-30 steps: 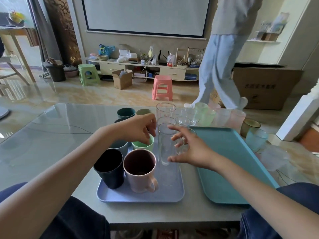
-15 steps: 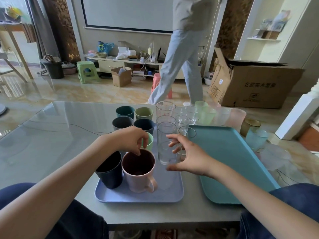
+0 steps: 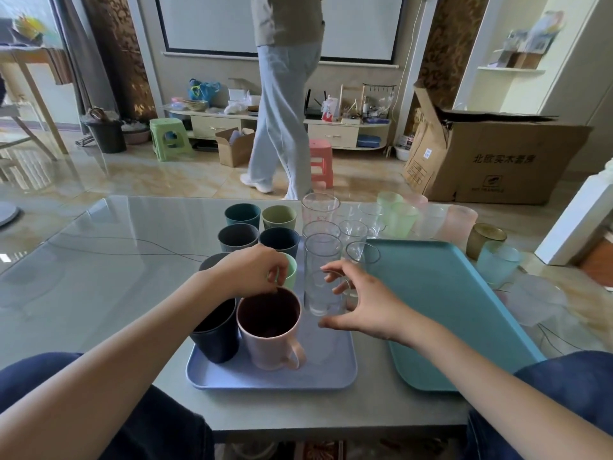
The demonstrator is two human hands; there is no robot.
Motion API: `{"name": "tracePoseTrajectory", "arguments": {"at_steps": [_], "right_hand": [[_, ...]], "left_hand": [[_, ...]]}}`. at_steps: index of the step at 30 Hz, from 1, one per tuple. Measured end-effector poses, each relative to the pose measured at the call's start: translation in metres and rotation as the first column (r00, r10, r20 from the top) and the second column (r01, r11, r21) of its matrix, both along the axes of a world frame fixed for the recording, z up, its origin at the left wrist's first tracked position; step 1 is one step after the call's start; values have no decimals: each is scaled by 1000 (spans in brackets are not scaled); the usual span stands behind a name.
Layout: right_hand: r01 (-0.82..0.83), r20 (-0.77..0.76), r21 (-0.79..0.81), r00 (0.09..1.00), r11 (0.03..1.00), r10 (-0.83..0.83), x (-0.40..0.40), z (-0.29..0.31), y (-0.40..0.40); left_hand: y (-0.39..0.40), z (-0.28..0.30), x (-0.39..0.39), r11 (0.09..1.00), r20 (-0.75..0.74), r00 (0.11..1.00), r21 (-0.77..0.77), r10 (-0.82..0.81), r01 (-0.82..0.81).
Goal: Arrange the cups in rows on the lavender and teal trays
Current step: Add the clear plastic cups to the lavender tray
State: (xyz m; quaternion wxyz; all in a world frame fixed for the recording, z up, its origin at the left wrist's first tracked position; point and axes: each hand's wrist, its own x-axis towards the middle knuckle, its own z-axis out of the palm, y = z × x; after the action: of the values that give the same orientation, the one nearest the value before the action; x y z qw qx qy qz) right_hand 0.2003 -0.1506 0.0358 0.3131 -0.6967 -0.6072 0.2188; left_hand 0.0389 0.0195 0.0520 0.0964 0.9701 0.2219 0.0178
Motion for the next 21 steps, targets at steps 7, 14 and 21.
{"name": "tracePoseTrajectory", "arguments": {"at_steps": [7, 14, 21], "right_hand": [[4, 24, -31, 1000, 1000, -3, -2, 2, -1], [21, -149, -67, 988, 998, -31, 5, -1, -8], [337, -453, -212, 798, 917, -398, 18, -38, -25]], "left_hand": [[1, -2, 1, 1000, 22, 1000, 1, 1, -1], [8, 2, -6, 982, 130, 989, -186, 69, -44], [38, 14, -38, 810, 494, 658, -477, 568, -341]]}}
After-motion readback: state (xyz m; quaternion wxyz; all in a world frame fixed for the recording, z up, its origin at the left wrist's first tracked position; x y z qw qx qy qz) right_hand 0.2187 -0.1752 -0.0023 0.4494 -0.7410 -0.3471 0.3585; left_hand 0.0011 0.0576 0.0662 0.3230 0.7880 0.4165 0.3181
